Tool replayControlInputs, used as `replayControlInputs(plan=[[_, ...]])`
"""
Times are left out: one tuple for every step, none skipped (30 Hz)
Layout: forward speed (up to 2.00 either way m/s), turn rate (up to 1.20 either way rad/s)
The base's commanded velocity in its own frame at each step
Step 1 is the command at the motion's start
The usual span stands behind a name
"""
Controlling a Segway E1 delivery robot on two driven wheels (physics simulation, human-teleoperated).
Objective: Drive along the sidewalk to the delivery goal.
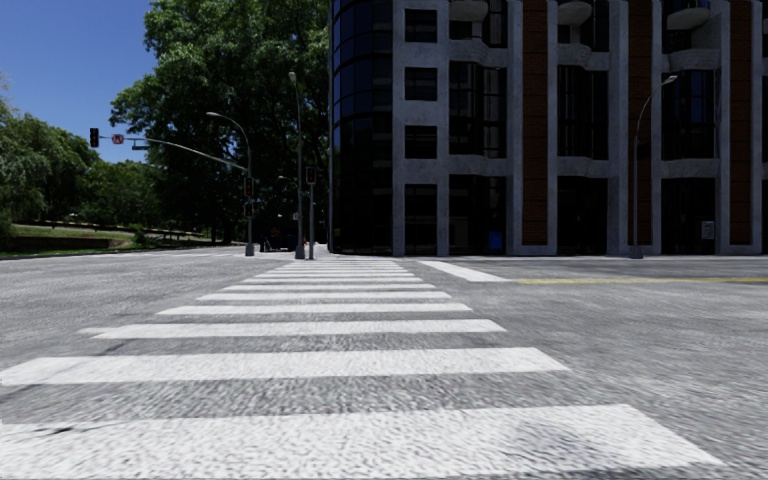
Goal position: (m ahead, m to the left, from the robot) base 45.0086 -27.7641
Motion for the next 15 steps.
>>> replayControlInputs(plan=[[1.54, 0.14], [1.54, 0.14], [1.54, 0.17], [1.54, 0.24], [1.54, 0.24], [1.54, 0.27], [1.54, 0.27], [1.54, 0.28], [1.54, 0.28], [1.54, 0.28], [1.54, 0.28], [1.54, 0.25], [1.54, 0.25], [1.54, 0.24], [1.54, 0.16]])
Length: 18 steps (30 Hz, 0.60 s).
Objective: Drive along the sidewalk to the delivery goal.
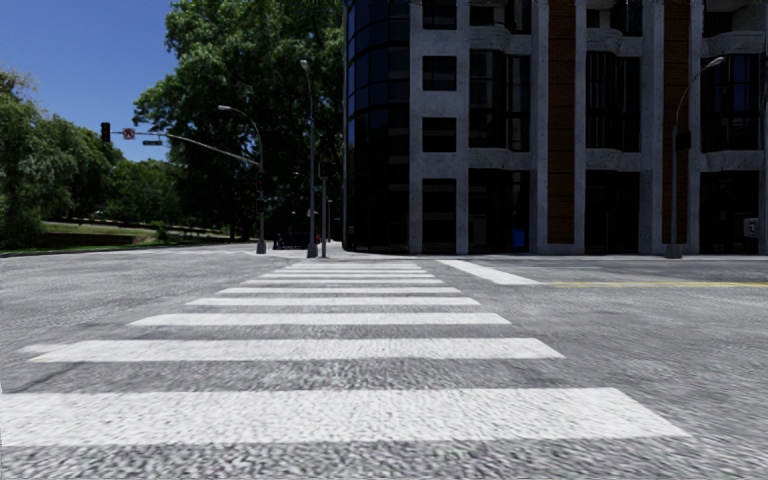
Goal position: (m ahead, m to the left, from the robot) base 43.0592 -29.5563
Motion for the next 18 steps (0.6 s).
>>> replayControlInputs(plan=[[1.54, 0.16], [1.54, 0.07], [1.54, 0.00], [1.54, 0.00], [1.54, 0.00], [1.54, 0.00], [1.54, 0.00], [1.54, 0.00], [1.54, 0.00], [1.54, 0.00], [2.00, 0.00], [2.00, 0.00], [2.00, 0.00], [2.00, 0.00], [2.00, 0.00], [2.00, 0.00], [2.00, 0.00], [2.00, 0.00]])
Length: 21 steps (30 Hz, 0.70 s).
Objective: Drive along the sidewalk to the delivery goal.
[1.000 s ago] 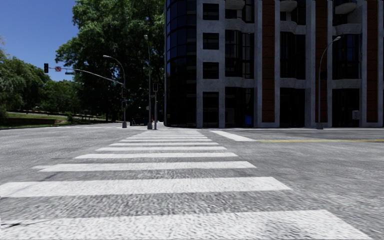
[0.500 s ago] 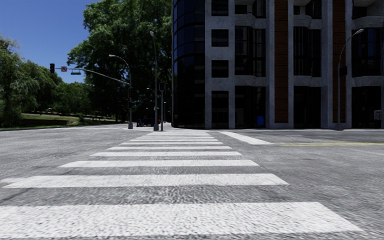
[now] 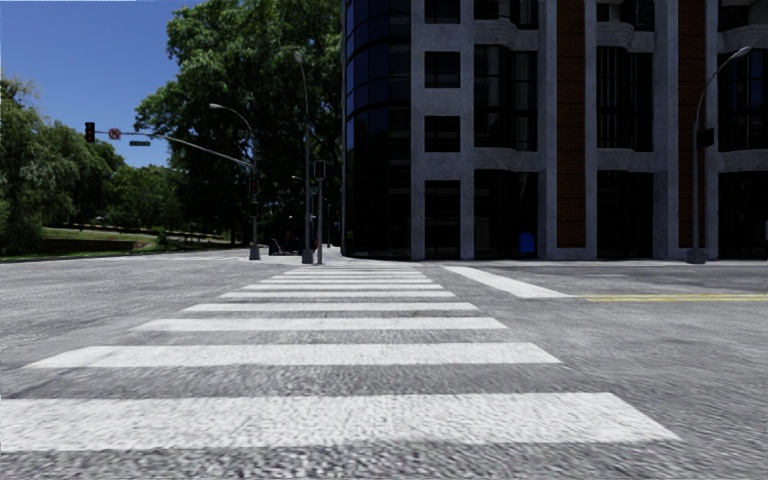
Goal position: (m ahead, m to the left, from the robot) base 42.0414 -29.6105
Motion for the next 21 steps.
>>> replayControlInputs(plan=[[2.00, 0.00], [2.00, 0.00], [2.00, 0.00], [2.00, 0.00], [2.00, 0.00], [2.00, 0.00], [2.00, 0.00], [2.00, 0.00], [2.00, 0.00], [2.00, 0.06], [2.00, 0.12], [2.00, 0.17], [2.00, 0.17], [2.00, 0.18], [2.00, 0.22], [2.00, 0.24], [2.00, 0.24], [2.00, 0.24], [2.00, 0.24], [2.00, 0.24], [2.00, 0.24]])
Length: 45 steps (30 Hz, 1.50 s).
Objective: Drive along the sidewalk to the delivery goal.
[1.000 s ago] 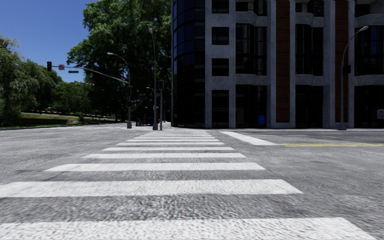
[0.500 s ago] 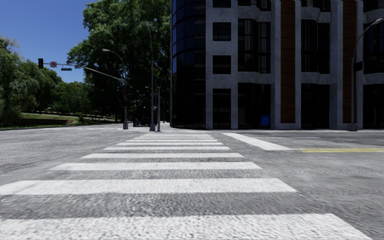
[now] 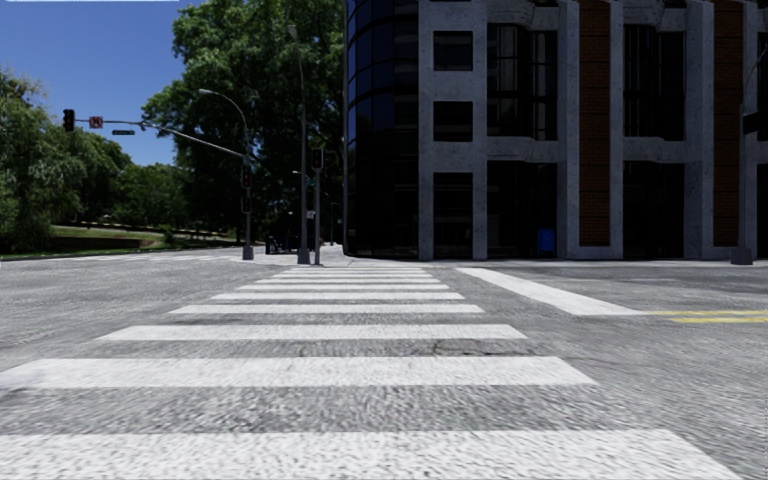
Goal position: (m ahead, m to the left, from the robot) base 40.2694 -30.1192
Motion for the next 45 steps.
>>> replayControlInputs(plan=[[2.00, 0.24], [2.00, 0.24], [2.00, 0.24], [2.00, 0.24], [2.00, 0.24], [2.00, 0.24], [2.00, 0.24], [2.00, 0.24], [2.00, 0.24], [2.00, 0.24], [2.00, 0.24], [2.00, 0.24], [2.00, 0.24], [2.00, 0.23], [2.00, 0.12], [2.00, 0.02], [2.00, 0.02], [2.00, 0.00], [2.00, 0.00], [2.00, 0.00], [2.00, 0.00], [2.00, 0.00], [2.00, 0.00], [2.00, 0.00], [2.00, 0.00], [2.00, 0.00], [2.00, 0.00], [2.00, 0.00], [2.00, 0.00], [2.00, 0.00], [2.00, 0.00], [2.00, 0.00], [2.00, 0.00], [2.00, 0.00], [2.00, 0.00], [2.00, 0.00], [2.00, 0.00], [2.00, 0.00], [2.00, 0.00], [2.00, 0.00], [2.00, 0.00], [2.00, 0.00], [2.00, 0.00], [2.00, 0.00], [2.00, 0.00]])
